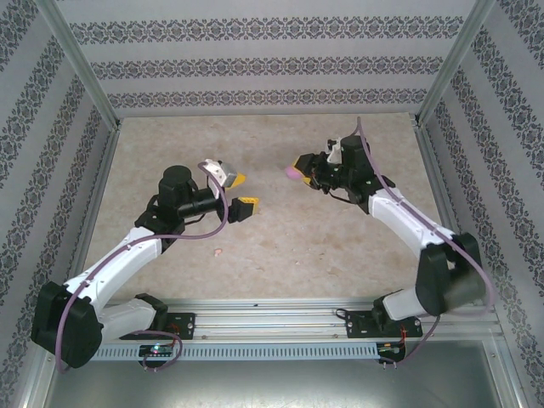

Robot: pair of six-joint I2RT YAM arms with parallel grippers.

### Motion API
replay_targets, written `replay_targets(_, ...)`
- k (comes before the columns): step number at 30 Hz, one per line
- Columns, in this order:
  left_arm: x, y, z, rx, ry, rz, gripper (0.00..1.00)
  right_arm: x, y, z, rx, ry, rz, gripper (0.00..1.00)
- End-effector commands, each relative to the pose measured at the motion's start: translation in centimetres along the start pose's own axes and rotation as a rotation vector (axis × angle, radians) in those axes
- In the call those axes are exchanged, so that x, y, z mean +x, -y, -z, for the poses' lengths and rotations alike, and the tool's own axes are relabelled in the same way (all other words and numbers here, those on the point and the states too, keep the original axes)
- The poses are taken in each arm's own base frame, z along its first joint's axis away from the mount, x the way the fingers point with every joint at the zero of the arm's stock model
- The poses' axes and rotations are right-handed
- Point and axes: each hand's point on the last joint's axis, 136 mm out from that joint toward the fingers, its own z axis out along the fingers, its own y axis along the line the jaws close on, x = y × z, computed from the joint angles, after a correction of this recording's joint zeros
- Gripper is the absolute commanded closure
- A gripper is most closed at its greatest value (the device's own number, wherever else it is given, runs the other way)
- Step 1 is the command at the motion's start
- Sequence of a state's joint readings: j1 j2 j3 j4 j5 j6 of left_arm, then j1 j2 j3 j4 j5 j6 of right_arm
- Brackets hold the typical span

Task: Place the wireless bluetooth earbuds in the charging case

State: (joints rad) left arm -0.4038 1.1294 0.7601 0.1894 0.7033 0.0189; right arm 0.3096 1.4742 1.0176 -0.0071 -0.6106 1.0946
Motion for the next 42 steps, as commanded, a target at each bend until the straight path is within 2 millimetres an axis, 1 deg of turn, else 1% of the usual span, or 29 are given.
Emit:
replay_targets(1, 0.9, -2.8, 0.6, -0.165, -0.041, 0.103, 0.19, -0.8, 1.9, -2.1, 0.063, -0.056, 0.072, 0.80)
replay_targets(2, 1.2, -3.0, 0.8, -0.183, -0.047, 0.114, 0.20, -1.1, 2.5, -2.9, 0.081, -0.070, 0.073, 0.79)
replay_targets(3, 1.5, -3.1, 1.0, -0.194, -0.052, 0.114, 0.20, -1.4, 3.4, -4.2, 0.103, -0.092, 0.067, 0.79)
replay_targets(5, 2.0, -3.4, 1.4, -0.228, -0.058, 0.110, 0.20, -1.9, 4.5, -6.7, 0.116, -0.134, 0.059, 0.80)
replay_targets(10, 3.1, -4.4, 3.1, -0.324, -0.070, 0.075, 0.19, -2.3, 6.4, -13.6, 0.116, -0.229, 0.038, 0.81)
replay_targets(13, 3.9, -4.7, 3.7, -0.355, -0.094, 0.078, 0.18, -2.6, 6.8, -16.3, 0.113, -0.250, 0.042, 0.81)
replay_targets(14, 4.3, -4.9, 3.8, -0.366, -0.105, 0.088, 0.18, -2.5, 7.3, -17.2, 0.120, -0.258, 0.043, 0.81)
replay_targets(17, 5.4, -5.2, 4.2, -0.390, -0.130, 0.131, 0.18, -2.5, 8.1, -18.9, 0.138, -0.273, 0.049, 0.79)
replay_targets(20, 6.8, -5.3, 4.5, -0.405, -0.165, 0.163, 0.18, -2.3, 9.3, -19.7, 0.166, -0.284, 0.051, 0.78)
replay_targets(25, 7.8, -5.3, 4.9, -0.417, -0.178, 0.176, 0.18, -1.9, 10.9, -20.0, 0.209, -0.301, 0.054, 0.74)
replay_targets(27, 8.0, -5.4, 5.0, -0.421, -0.185, 0.174, 0.18, -1.7, 11.4, -19.8, 0.228, -0.307, 0.056, 0.70)
replay_targets(30, 8.0, -5.5, 5.1, -0.426, -0.192, 0.174, 0.17, -1.5, 12.0, -19.4, 0.268, -0.311, 0.060, 0.61)
replay_targets(34, 8.1, -5.6, 5.0, -0.427, -0.206, 0.185, 0.17, -1.6, 12.0, -18.5, 0.308, -0.310, 0.090, 0.56)
replay_targets(39, 8.2, -5.9, 5.2, -0.439, -0.233, 0.218, 0.16, -2.2, 11.4, -17.0, 0.374, -0.298, 0.140, 0.53)
replay_targets(42, 8.3, -6.4, 5.4, -0.457, -0.258, 0.244, 0.16, -2.8, 11.0, -15.8, 0.422, -0.286, 0.180, 0.51)
